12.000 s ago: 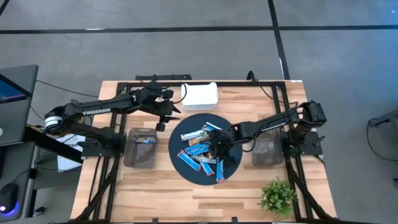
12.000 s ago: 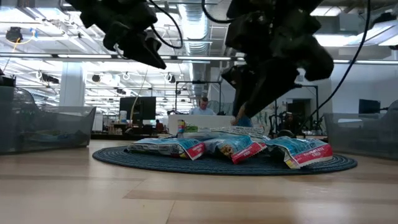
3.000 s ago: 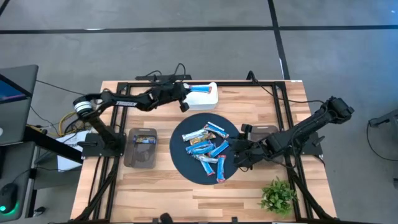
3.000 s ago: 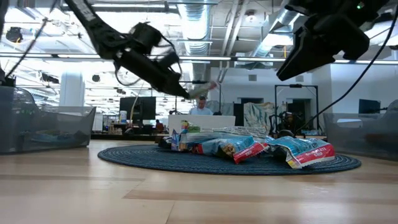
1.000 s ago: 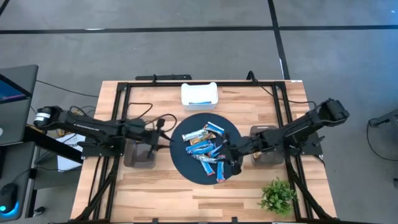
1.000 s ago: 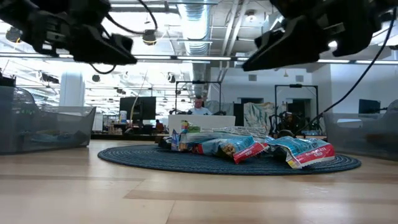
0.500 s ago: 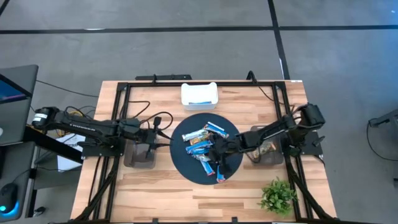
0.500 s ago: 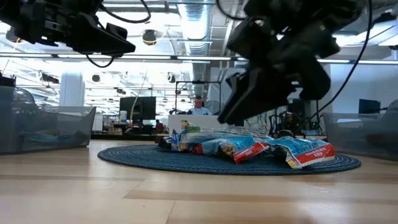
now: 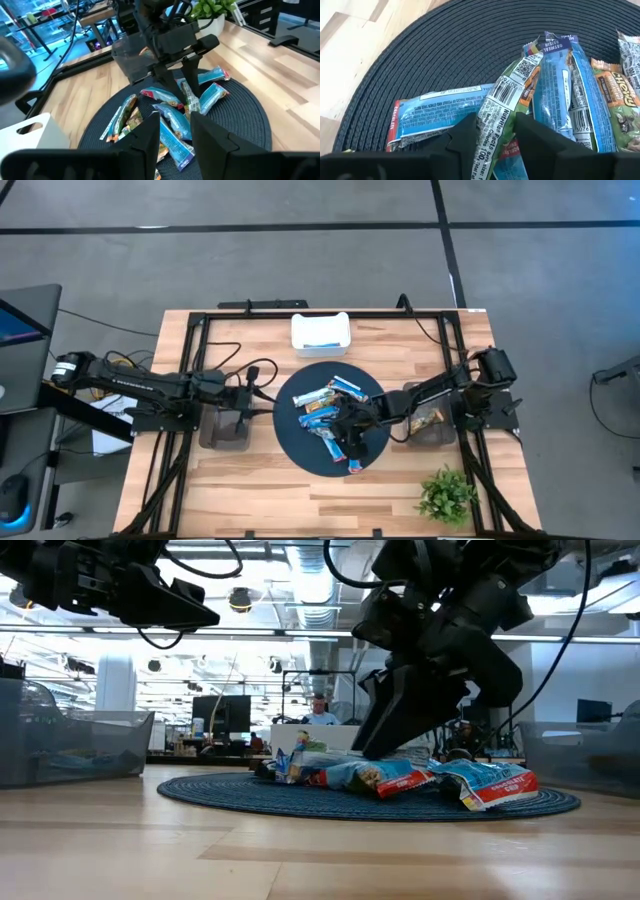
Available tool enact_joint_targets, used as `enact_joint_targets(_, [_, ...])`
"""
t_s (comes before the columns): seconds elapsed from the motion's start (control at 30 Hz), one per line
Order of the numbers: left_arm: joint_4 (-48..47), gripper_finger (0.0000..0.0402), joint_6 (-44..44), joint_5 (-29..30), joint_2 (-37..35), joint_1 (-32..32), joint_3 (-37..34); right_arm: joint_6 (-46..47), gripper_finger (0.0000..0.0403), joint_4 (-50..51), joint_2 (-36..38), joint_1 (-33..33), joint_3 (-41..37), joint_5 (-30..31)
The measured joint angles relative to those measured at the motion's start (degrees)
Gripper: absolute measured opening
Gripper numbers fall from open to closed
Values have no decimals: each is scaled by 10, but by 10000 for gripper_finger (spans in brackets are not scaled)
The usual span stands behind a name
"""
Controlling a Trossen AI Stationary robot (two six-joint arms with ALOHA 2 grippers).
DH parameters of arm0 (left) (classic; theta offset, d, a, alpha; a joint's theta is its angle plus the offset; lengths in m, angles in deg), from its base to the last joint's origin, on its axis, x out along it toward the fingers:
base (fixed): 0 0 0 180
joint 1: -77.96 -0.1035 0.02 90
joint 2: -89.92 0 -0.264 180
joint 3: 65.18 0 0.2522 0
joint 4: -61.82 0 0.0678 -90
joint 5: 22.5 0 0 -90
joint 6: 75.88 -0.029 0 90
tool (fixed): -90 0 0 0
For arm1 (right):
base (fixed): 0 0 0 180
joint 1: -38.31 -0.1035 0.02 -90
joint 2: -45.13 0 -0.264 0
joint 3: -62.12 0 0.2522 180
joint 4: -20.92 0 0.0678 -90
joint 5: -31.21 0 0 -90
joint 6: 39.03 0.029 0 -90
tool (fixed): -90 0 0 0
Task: Pick and place Granola Bars by type
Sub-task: Put the orange granola bar into the right black bin
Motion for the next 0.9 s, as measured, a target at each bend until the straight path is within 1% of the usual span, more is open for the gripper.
enact_joint_targets(0.13, [0, 103, 1, 5, 0, 0, 0, -8, 96, 8, 0, 0, 0, 0])
enact_joint_targets(0.4, [0, 103, 2, 7, 0, 0, 0, -31, 8, 27, 0, 0, 12, 1])
enact_joint_targets(0.6, [0, 103, 2, 7, 0, 0, 0, -41, 10, 27, 0, -1, 26, 14])
enact_joint_targets(0.7, [0, 103, 2, 6, 0, 0, 0, -59, 3, 39, 2, -1, 45, 19])
enact_joint_targets(0.8, [0, 103, 2, 6, 0, 0, 0, -70, 3, 75, 8, -1, 73, 21])
enact_joint_targets(0.9, [-1, 103, 4, 6, 0, 0, 0, -54, 1, 157, 25, -1, 107, 56])
